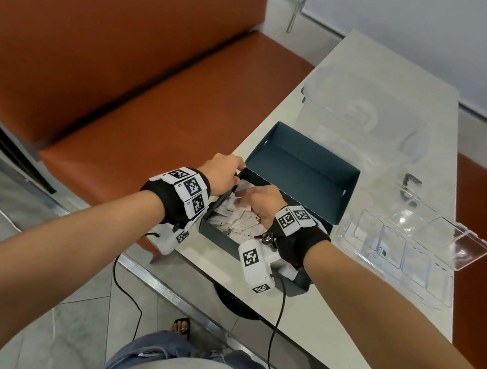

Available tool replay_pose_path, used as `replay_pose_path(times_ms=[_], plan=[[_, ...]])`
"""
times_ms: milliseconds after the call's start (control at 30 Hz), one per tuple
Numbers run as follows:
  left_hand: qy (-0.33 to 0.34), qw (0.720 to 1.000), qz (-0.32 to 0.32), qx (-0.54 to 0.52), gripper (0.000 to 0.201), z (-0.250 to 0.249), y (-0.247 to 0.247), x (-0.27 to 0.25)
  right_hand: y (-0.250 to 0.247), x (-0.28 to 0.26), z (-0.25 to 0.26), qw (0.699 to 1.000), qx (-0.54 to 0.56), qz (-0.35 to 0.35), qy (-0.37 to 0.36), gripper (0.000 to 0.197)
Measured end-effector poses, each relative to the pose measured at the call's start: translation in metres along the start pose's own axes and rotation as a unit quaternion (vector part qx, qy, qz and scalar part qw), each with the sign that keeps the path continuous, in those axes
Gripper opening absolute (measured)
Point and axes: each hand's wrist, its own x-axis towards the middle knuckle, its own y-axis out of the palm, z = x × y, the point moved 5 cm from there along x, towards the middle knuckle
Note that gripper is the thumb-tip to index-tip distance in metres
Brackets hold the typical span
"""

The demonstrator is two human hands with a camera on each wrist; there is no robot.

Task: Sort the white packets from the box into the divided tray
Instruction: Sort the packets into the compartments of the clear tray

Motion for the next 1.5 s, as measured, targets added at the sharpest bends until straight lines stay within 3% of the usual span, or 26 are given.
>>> replay_pose_path(times_ms=[300, 500, 600, 700, 800, 1000, 1100, 1233, 1300, 1400, 1500], plan=[[0.004, 1.0, -0.001, 0.008, 0.034, 0.001, 0.0, 0.0, -0.011, -0.013, 0.008, 0.999, -0.023, -0.038, -0.026, 0.043], [0.026, 0.999, -0.008, 0.032, 0.037, 0.002, -0.006, -0.002, -0.037, -0.023, 0.005, 0.994, 0.007, -0.07, -0.083, 0.026], [0.058, 0.995, -0.066, 0.037, 0.039, -0.005, -0.016, -0.007, -0.054, -0.029, 0.0, 0.992, 0.039, -0.07, -0.097, 0.025], [0.102, 0.986, -0.133, -0.012, 0.032, -0.021, -0.031, -0.015, -0.071, -0.036, -0.005, 0.989, 0.106, -0.065, -0.086, 0.024], [0.134, 0.976, -0.158, -0.059, 0.026, -0.038, -0.039, -0.024, -0.087, -0.045, -0.005, 0.978, 0.185, -0.043, -0.084, 0.022], [0.087, 0.967, -0.105, -0.217, 0.046, -0.059, -0.023, -0.03, -0.117, -0.066, 0.014, 0.934, 0.341, -0.011, -0.105, 0.027], [0.016, 0.926, -0.007, -0.376, 0.055, -0.068, -0.004, -0.03, -0.131, -0.073, 0.03, 0.905, 0.405, -0.022, -0.131, 0.03], [-0.008, 0.8, 0.118, -0.588, 0.063, -0.09, 0.012, -0.034, -0.138, -0.081, 0.04, 0.88, 0.448, -0.057, -0.148, 0.036], [0.018, 0.756, 0.157, -0.636, 0.068, -0.103, 0.015, -0.034, -0.136, -0.086, 0.041, 0.883, 0.439, -0.066, -0.153, 0.035], [0.051, 0.711, 0.207, -0.67, 0.061, -0.123, 0.021, -0.033, -0.13, -0.093, 0.038, 0.902, 0.397, -0.057, -0.156, 0.031], [0.042, 0.699, 0.219, -0.679, 0.056, -0.136, 0.03, -0.032, -0.132, -0.095, 0.03, 0.934, 0.31, -0.054, -0.167, 0.025]])
